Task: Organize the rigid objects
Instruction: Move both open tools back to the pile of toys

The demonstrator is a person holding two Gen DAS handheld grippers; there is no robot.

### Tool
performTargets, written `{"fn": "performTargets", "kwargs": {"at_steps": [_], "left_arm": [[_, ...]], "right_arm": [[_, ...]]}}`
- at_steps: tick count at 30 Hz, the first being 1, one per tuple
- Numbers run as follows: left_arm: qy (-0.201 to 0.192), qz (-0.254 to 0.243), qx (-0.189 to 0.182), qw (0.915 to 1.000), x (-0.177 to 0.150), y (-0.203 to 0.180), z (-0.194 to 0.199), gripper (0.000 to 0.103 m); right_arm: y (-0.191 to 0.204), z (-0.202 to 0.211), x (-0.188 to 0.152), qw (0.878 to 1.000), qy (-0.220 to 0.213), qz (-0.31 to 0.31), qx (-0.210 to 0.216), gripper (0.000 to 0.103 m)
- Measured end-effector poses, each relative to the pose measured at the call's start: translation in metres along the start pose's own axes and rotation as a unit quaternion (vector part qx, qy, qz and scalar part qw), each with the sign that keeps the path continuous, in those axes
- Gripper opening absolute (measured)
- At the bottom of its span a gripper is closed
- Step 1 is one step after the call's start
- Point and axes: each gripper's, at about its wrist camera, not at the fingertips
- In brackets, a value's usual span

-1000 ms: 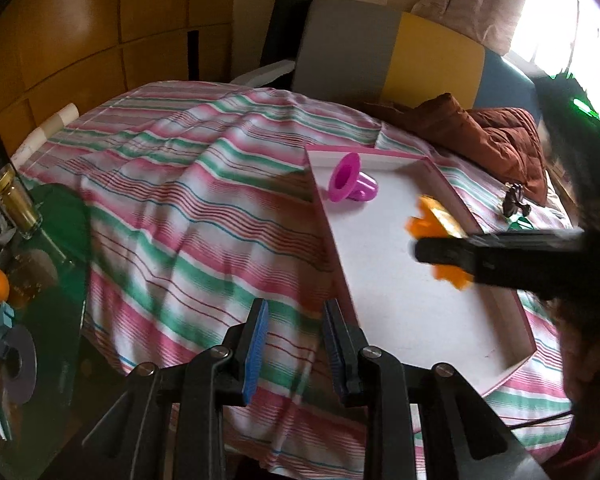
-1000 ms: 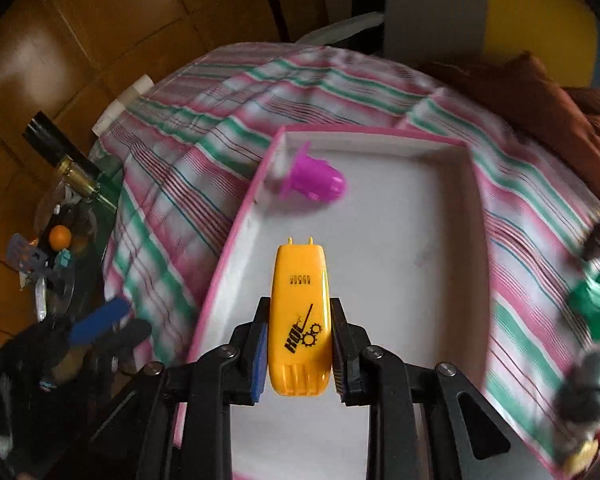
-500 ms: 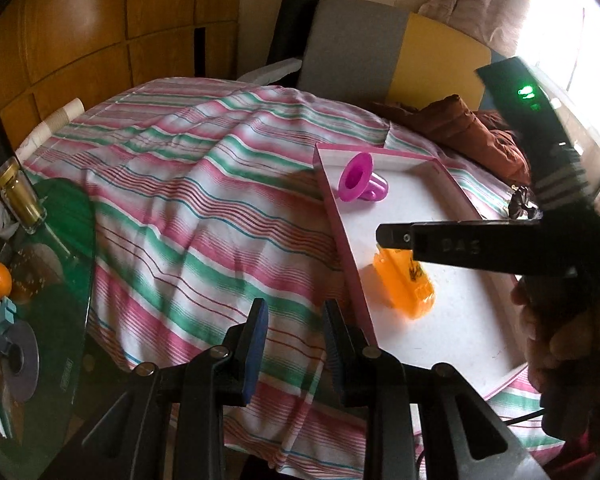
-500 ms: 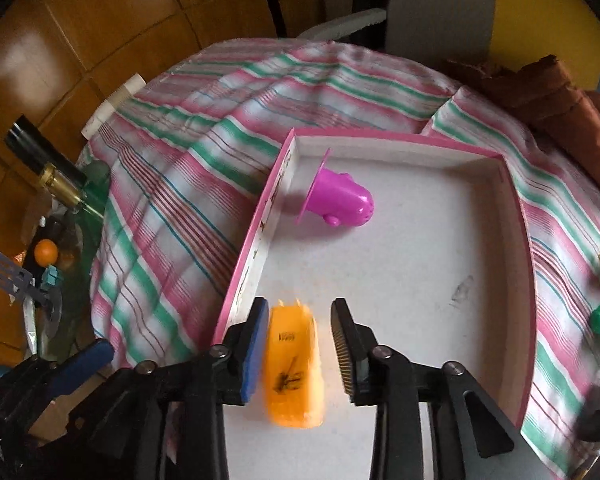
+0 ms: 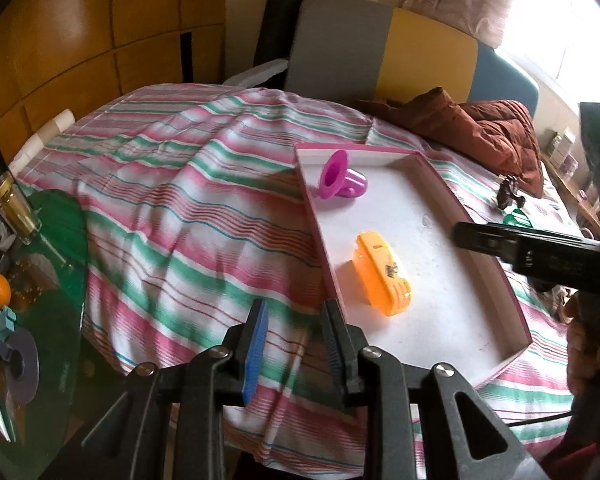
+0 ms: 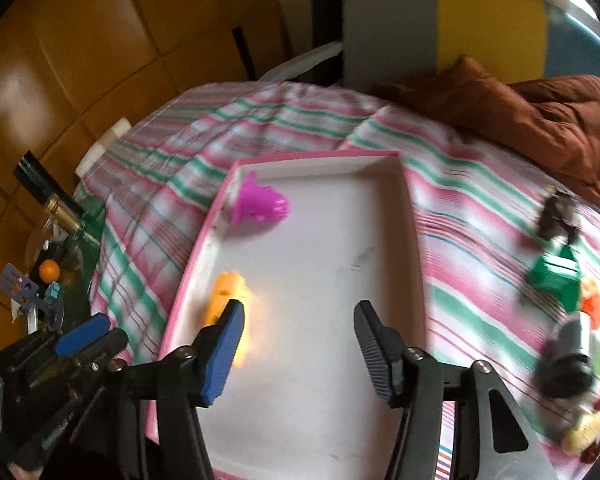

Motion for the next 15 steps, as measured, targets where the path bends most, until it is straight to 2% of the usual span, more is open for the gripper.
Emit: {"fn": "performTargets", "kwargs": {"at_steps": [7, 15], "left_arm": [[0.003, -0.020, -0.023, 0.9995, 0.006, -0.022, 0.003, 0.030], [0.000, -0.063, -0.039, 0.9972, 0.013, -0.060, 0.005, 0.030]], "right_arm": [[-0.056, 0.047, -0.017, 0.998, -0.042, -0.026, -0.050, 0.062], [-0.146, 0.102, -0.041, 0.985, -0.076, -0.083, -0.130, 0.063]]}}
Point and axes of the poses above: each gripper's, at about its wrist camera, not at the fingertips, and z roughly against the way its jaws point, y to its left, x to its top, and after that the axes turned 2 degrees about z, right-handed
